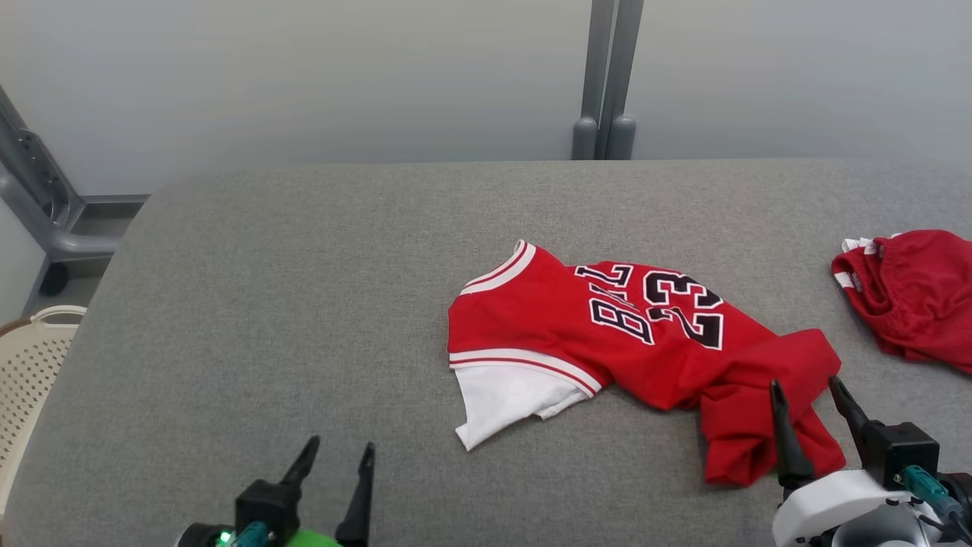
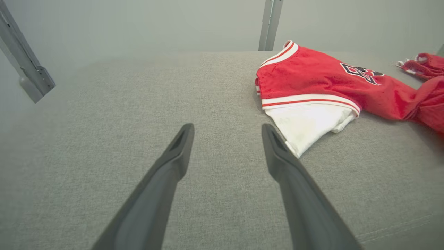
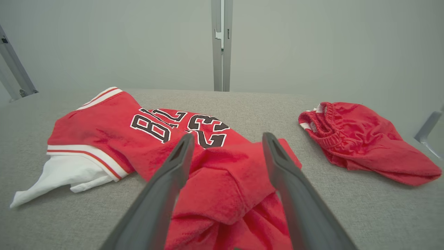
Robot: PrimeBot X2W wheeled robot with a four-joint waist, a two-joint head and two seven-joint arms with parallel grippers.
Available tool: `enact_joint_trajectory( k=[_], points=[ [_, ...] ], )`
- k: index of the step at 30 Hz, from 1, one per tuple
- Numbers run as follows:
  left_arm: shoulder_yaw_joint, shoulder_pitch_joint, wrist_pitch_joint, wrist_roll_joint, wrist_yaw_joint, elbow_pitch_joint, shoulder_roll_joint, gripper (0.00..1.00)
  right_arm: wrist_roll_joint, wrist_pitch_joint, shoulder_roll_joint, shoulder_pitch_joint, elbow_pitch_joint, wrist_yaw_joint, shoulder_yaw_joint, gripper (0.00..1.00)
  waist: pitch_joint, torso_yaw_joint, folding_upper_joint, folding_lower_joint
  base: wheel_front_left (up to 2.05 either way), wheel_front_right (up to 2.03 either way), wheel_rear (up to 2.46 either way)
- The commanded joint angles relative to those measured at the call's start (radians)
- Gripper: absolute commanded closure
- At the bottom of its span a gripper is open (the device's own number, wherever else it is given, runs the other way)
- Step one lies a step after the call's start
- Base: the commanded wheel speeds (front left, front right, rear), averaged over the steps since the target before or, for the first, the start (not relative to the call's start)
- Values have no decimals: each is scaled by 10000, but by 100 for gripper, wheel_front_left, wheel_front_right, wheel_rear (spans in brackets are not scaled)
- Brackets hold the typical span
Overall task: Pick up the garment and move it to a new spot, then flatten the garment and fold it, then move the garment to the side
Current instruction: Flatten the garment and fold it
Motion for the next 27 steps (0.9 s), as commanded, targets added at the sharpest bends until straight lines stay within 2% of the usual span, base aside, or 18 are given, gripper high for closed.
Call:
enact_joint_trajectory(
  k=[1,10,27],
  points=[
    [-106,-213,60,72,-97,68,-3,0,-95,52,-38,8,-32,-2,-69,0,86,-81,0,0,0,0,0],
    [-1695,-1659,728,261,-624,1699,-351,0,-369,662,-36,-245,151,-2,-501,0,585,-612,0,0,0,0,0],
    [-3221,-3470,611,-11,-730,4127,-508,0,-246,666,-33,-684,212,-2,-136,0,1362,-1379,0,0,0,0,0]
  ],
)
